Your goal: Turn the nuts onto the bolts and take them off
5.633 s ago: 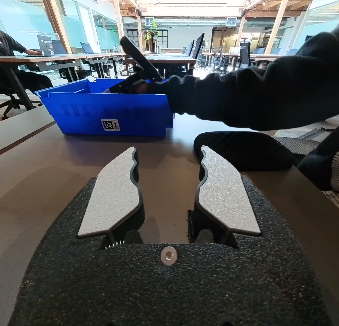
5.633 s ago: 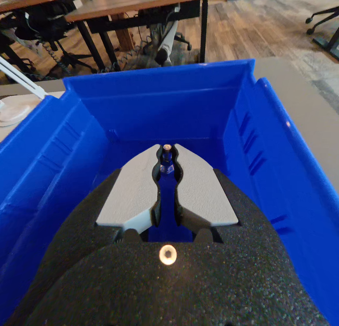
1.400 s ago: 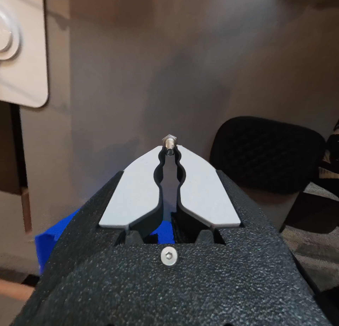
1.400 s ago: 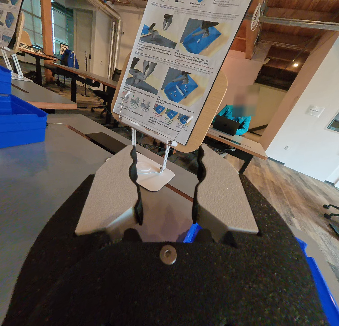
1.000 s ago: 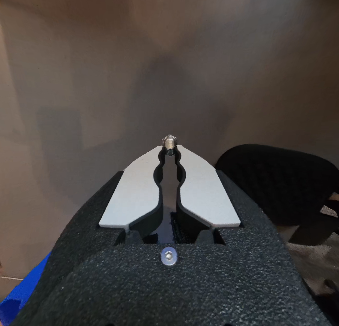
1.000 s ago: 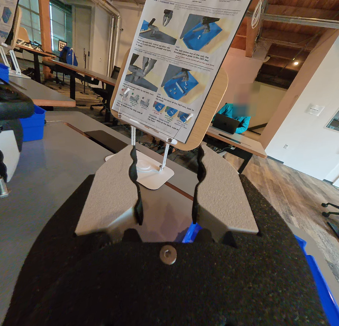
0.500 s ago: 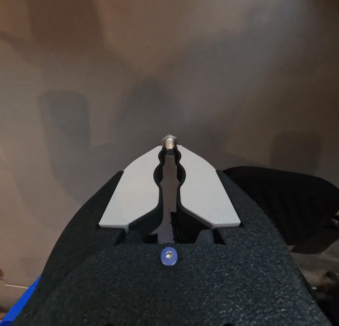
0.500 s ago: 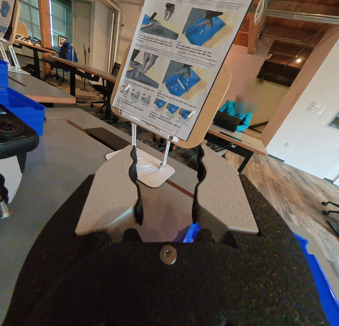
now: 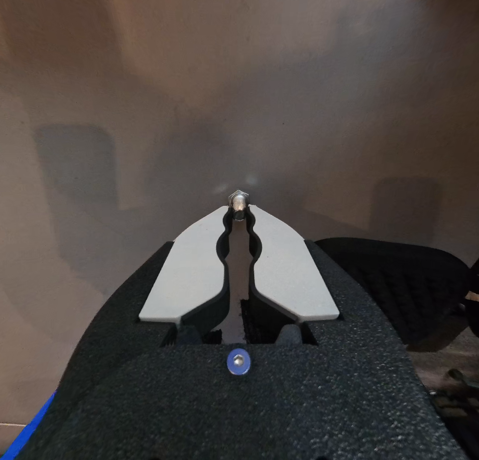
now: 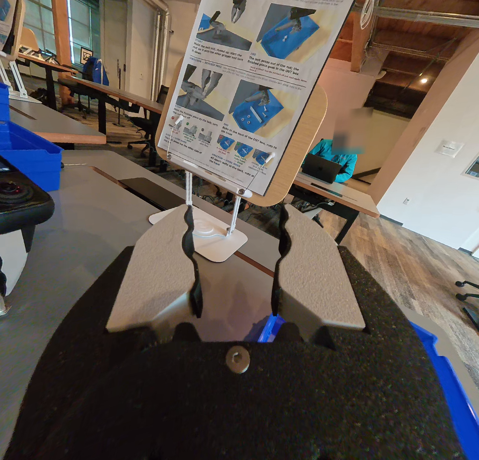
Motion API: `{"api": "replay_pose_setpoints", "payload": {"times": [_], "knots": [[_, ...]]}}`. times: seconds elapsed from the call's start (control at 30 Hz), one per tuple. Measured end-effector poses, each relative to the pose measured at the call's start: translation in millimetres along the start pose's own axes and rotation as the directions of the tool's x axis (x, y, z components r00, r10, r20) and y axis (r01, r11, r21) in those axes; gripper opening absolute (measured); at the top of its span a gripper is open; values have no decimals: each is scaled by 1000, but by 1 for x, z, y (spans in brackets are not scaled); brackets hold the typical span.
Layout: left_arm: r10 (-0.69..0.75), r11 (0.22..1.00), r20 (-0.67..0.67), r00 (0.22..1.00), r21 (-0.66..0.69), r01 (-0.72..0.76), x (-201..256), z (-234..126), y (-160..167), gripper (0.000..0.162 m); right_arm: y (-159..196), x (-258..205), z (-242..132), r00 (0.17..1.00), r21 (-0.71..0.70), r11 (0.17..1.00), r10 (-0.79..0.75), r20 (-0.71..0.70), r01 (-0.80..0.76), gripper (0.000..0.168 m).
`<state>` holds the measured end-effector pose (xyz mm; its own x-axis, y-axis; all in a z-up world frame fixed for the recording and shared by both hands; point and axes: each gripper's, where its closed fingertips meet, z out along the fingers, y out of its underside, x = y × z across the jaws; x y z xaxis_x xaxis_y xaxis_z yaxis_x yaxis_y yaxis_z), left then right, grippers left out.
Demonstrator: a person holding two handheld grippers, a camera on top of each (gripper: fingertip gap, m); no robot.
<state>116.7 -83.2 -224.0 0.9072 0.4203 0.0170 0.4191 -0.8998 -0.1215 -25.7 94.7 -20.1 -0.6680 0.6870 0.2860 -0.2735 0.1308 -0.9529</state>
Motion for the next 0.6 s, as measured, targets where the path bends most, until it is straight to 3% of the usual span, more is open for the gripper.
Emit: {"api": "replay_pose_setpoints", "payload": {"times": [0.23,0.37,0.47,0.6], "knots": [[-1,1000,-9,1000,6,1,2,-5,-1,20,0,1,0,1000,0,1000,-1,-1,1,63],[-17,1000,33,999,21,16,-2,-15,2,46,1,1,0,1000,-1,1000,0,2,0,63],[-41,997,55,998,69,37,-2,-31,8,57,1,2,-1,1000,0,1000,7,0,-7,63],[-108,983,45,993,156,100,-3,-61,26,57,4,3,0,1000,-9,1000,11,-2,-11,63]]}}
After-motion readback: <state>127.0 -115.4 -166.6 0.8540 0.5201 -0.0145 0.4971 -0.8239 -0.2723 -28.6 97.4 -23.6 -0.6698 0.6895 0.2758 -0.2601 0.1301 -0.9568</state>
